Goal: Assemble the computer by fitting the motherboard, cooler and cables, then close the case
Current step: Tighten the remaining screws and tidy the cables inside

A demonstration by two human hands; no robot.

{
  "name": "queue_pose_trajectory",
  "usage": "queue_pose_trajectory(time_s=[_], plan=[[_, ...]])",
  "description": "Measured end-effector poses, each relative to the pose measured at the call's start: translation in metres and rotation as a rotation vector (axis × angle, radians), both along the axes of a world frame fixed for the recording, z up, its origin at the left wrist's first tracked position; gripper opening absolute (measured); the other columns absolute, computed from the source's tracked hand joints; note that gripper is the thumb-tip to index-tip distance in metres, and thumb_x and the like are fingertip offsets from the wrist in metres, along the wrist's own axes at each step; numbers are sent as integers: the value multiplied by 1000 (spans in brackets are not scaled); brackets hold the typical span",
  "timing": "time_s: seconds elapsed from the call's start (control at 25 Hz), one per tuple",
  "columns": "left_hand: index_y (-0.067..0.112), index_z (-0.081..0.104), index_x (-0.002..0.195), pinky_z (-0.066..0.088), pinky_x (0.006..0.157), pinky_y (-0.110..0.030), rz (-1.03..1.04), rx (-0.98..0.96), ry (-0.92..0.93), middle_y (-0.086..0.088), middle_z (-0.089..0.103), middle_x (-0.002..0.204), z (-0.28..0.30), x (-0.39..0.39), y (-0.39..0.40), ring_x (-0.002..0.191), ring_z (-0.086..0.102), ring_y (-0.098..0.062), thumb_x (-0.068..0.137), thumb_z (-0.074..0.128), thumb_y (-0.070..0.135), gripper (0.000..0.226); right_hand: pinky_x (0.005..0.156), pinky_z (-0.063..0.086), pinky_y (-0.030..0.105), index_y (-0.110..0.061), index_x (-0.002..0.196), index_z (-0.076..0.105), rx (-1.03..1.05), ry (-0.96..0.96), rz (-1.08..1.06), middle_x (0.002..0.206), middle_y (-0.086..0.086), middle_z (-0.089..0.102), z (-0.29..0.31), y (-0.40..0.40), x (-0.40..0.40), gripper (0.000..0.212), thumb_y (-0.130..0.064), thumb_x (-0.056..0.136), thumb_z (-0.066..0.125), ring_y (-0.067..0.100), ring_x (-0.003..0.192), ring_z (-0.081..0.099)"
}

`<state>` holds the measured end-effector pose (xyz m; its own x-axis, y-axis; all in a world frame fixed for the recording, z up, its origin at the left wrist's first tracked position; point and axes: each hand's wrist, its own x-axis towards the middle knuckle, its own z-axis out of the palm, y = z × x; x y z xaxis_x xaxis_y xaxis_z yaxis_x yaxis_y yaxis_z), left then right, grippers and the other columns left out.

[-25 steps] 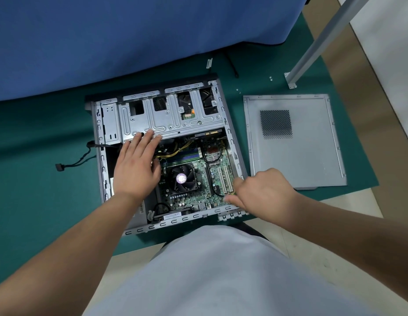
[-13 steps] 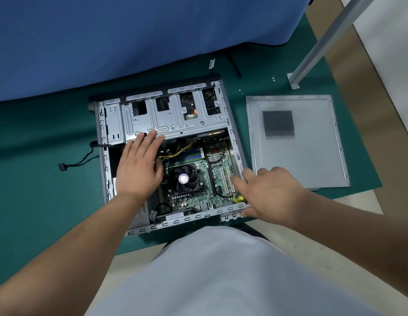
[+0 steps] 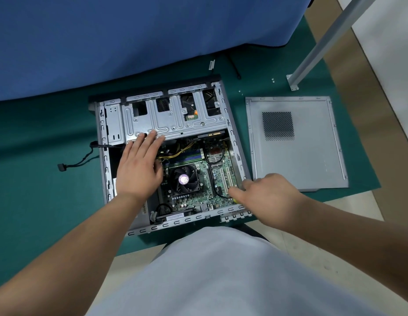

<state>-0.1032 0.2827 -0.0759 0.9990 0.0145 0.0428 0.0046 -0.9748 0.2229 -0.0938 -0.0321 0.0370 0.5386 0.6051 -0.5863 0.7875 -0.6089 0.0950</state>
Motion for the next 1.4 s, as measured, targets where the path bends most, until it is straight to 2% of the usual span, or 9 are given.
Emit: queue_pose_trajectory(time_s=[0.12,0.24,0.44,0.64,0.84,0.96,1.12,1.24,1.4], plan=[[27,35,158,14,129,-45,1,2,3,1,31,167,0,0,0,156,23,-23,96,55,20,65,48,21,30,-18,114,33,29,-28,-11,70,-1,49,-3,2,-2,22,-26,100,48,23,50,41],[27,35,158,13,129,-45,-5,-9,-4,1,32,167,-1,0,1,156,24,-23,96,56,20,66,48,21,29,-16,113,34,59,-46,19,61,-3,44,-11,-2,-1,26,-41,106,37,23,48,39],[28,34,158,13,129,-44,-6,-19,10,2,30,167,-2,1,1,156,22,-23,95,56,22,67,48,24,30,-17,114,34,100,-20,-52,76,-2,46,-18,-4,-7,27,-43,105,38,26,57,51],[31,33,158,6,129,-44,14,-140,77,5,25,169,6,1,1,158,14,-21,95,57,31,67,59,45,35,-23,113,36,194,63,-195,89,-2,56,1,-7,7,30,-50,102,37,29,77,63],[34,55,142,32,119,-41,-136,-464,126,13,56,144,30,-1,-47,138,38,-2,104,48,43,40,53,44,30,-41,102,44,503,100,-563,66,-10,62,44,-23,50,35,-70,83,44,7,59,57],[39,67,122,53,99,-35,203,-966,321,24,70,115,46,10,-79,109,64,3,104,54,44,22,59,49,29,-40,97,55,873,237,-907,75,-12,72,45,-30,67,18,-54,89,62,8,64,67],[11,66,120,62,88,-35,650,-1753,428,-10,77,112,57,53,-100,97,76,-24,103,62,24,21,63,49,29,-21,101,58,1196,443,-1238,83,6,76,13,-22,68,10,-19,97,67,17,67,68],[8,65,120,61,78,-28,719,-1818,348,-10,78,105,65,81,-103,92,76,-22,106,55,14,18,62,50,33,-12,103,54,1187,566,-1374,85,14,75,-13,-15,64,16,-5,94,66,19,67,65],[14,68,117,61,80,-32,487,-1630,379,-9,79,102,75,123,-116,91,76,-25,108,50,12,20,54,47,26,-20,102,55,1020,669,-1317,71,1,69,-34,-4,75,20,-6,89,61,13,56,59]])
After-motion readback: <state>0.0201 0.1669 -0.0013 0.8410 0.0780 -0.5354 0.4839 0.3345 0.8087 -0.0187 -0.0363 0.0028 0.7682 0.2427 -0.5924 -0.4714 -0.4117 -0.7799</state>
